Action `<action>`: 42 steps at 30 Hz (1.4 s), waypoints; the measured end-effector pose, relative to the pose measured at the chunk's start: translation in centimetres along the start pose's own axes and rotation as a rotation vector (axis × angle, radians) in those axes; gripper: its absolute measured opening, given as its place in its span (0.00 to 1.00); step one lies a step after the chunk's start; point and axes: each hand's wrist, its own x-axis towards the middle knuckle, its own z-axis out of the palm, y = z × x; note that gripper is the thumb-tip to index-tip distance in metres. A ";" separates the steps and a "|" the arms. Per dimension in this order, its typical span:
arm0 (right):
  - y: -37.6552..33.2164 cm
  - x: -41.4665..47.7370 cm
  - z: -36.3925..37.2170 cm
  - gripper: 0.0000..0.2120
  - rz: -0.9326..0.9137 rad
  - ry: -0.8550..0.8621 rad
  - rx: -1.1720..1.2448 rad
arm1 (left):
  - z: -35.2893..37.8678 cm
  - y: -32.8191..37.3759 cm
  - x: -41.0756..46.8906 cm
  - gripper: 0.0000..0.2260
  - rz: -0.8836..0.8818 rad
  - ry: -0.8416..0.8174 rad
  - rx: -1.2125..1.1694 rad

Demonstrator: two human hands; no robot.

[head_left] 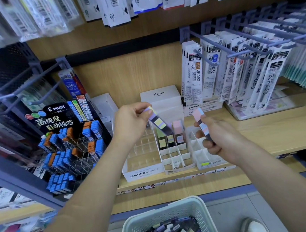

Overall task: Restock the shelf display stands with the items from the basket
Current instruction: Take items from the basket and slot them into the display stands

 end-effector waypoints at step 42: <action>2.6 2.4 -0.4 0.04 -0.271 0.042 -0.489 | 3.2 0.9 0.9 0.04 -0.056 -0.163 -0.096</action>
